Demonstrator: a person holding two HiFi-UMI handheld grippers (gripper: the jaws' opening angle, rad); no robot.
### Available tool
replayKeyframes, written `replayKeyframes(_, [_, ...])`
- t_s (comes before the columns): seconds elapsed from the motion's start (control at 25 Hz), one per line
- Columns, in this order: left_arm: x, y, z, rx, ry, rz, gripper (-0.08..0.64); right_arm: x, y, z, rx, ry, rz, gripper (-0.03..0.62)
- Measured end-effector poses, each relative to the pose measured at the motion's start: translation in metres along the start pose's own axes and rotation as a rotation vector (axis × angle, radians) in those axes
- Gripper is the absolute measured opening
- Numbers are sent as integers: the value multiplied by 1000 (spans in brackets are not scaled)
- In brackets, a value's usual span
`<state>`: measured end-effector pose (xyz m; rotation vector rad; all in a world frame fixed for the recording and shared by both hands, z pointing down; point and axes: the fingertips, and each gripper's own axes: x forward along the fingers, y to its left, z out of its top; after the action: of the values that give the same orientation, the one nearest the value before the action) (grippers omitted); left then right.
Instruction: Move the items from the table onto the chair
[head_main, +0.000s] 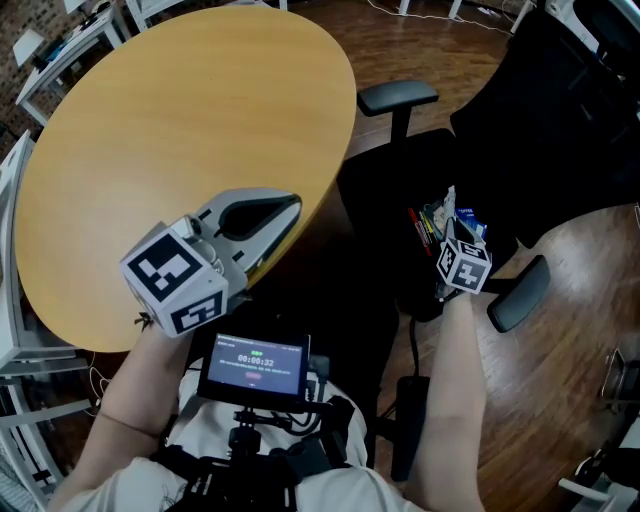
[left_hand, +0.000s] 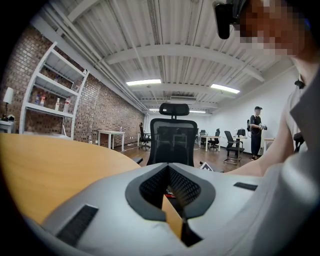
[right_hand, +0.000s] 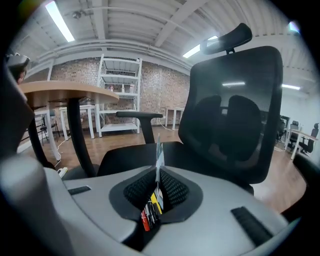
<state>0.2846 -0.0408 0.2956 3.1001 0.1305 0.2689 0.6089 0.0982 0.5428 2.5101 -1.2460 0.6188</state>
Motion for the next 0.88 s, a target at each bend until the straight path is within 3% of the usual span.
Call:
replayKeyframes(0.2, [17,-17,3,18,-1,-86,7,11,0,-13,-34,-5,18,28])
replayKeyframes(0.4, [34,-21,5,17,2,-102,7,20,-20,-27,-114,53,-63,36])
replayKeyframes(0.48, [34,-22,5,13,5,-103,7,22,-23,-33,-144,86,-80,133])
replayKeyframes(0.52, [34,-22,4,12,6,-103,6,23,-23,-34,-152,95,-82,146])
replayKeyframes(0.88, [34,-21,3,10,11,-102,6,8,-20,-20,-90,23,-67,145])
